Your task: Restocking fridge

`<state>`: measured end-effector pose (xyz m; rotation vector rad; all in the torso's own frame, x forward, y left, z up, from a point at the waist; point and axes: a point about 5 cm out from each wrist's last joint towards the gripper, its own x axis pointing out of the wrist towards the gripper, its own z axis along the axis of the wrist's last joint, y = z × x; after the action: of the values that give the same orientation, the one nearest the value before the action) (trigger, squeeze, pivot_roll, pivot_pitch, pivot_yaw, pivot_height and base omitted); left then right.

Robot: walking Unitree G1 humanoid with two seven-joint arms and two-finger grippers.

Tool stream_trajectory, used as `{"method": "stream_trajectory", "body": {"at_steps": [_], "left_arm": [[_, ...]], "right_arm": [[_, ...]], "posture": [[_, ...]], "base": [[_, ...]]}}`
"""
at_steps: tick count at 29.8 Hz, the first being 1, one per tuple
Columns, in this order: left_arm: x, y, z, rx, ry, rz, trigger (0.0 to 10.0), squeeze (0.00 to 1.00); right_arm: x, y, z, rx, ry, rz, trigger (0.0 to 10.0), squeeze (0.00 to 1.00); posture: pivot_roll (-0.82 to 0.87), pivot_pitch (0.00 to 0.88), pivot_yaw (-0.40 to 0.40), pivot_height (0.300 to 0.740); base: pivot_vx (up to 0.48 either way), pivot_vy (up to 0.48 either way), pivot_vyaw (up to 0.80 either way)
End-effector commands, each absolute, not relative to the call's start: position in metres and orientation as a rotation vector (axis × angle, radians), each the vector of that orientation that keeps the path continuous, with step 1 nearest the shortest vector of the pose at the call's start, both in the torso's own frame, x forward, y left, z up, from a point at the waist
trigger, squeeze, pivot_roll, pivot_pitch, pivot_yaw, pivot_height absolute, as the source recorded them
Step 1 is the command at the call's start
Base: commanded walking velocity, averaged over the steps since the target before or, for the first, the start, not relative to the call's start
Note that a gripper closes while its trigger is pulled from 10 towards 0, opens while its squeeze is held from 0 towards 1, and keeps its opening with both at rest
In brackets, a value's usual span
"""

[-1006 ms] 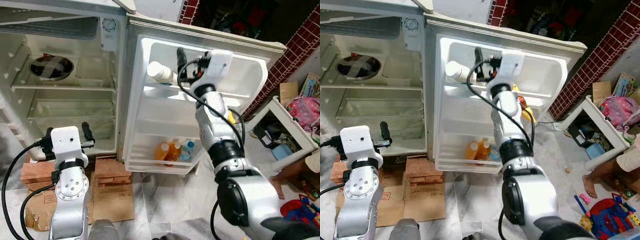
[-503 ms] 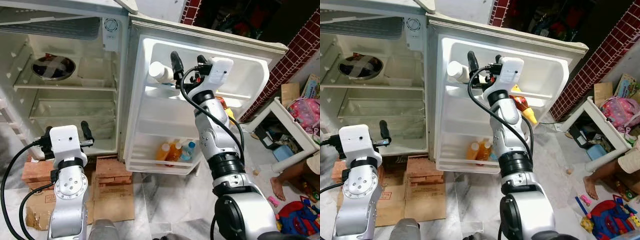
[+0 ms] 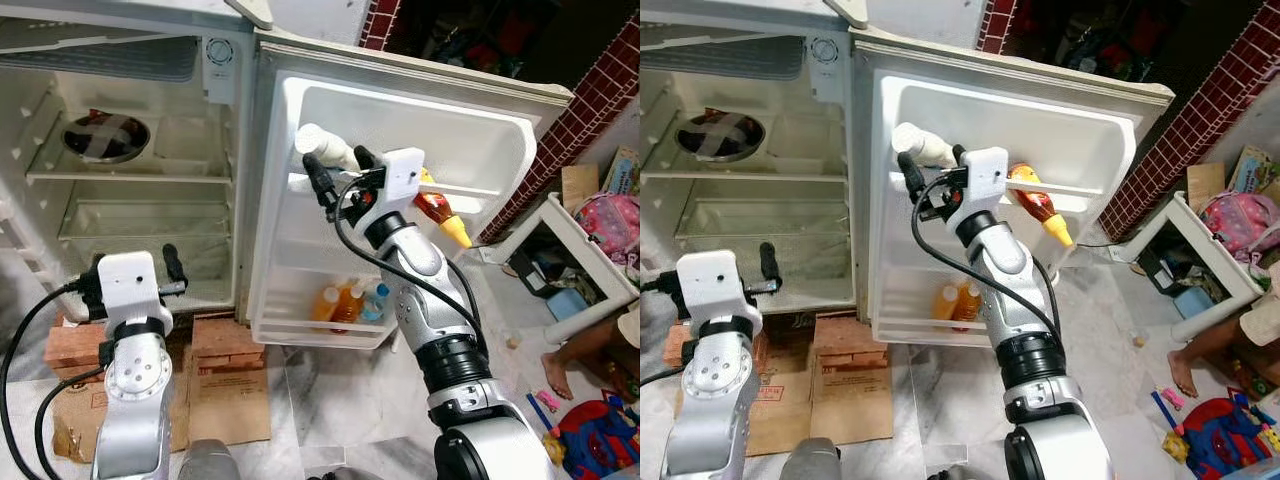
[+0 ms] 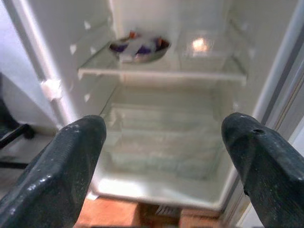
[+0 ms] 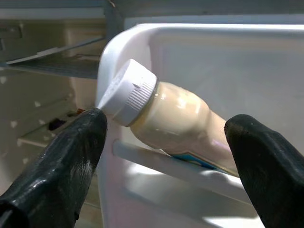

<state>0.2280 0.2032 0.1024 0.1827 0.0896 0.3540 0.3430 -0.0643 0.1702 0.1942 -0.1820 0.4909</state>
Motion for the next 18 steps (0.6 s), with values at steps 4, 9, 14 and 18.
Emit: {"method": "stream_trajectory", "body": {"at_steps": [4, 9, 14, 18], "left_arm": [[0.224, 0.206, 0.105, 0.181, 0.087, 0.357, 10.0, 0.0], [0.22, 0.206, 0.106, 0.169, 0.09, 0.352, 10.0, 0.0], [0.207, 0.211, 0.099, 0.179, 0.124, 0.342, 10.0, 0.0], [0.204, 0.212, 0.095, 0.19, 0.141, 0.338, 10.0, 0.0]], "right_arm": [[0.34, -0.06, 0.18, 0.229, -0.224, 0.507, 10.0, 0.0], [0.332, -0.052, 0.189, 0.295, -0.261, 0.617, 10.0, 0.0], [0.335, -0.053, 0.185, 0.262, -0.241, 0.585, 10.0, 0.0], [0.343, -0.046, 0.182, 0.197, -0.204, 0.514, 10.0, 0.0]], "posture": [[0.22, 0.0, -0.149, 0.74], [0.22, 0.0, -0.148, 0.74], [0.22, 0.0, -0.145, 0.74], [0.22, 0.0, -0.14, 0.74]], "base": [[0.0, 0.0, 0.0], [0.0, 0.0, 0.0], [0.0, 0.0, 0.0], [0.0, 0.0, 0.0]]}}
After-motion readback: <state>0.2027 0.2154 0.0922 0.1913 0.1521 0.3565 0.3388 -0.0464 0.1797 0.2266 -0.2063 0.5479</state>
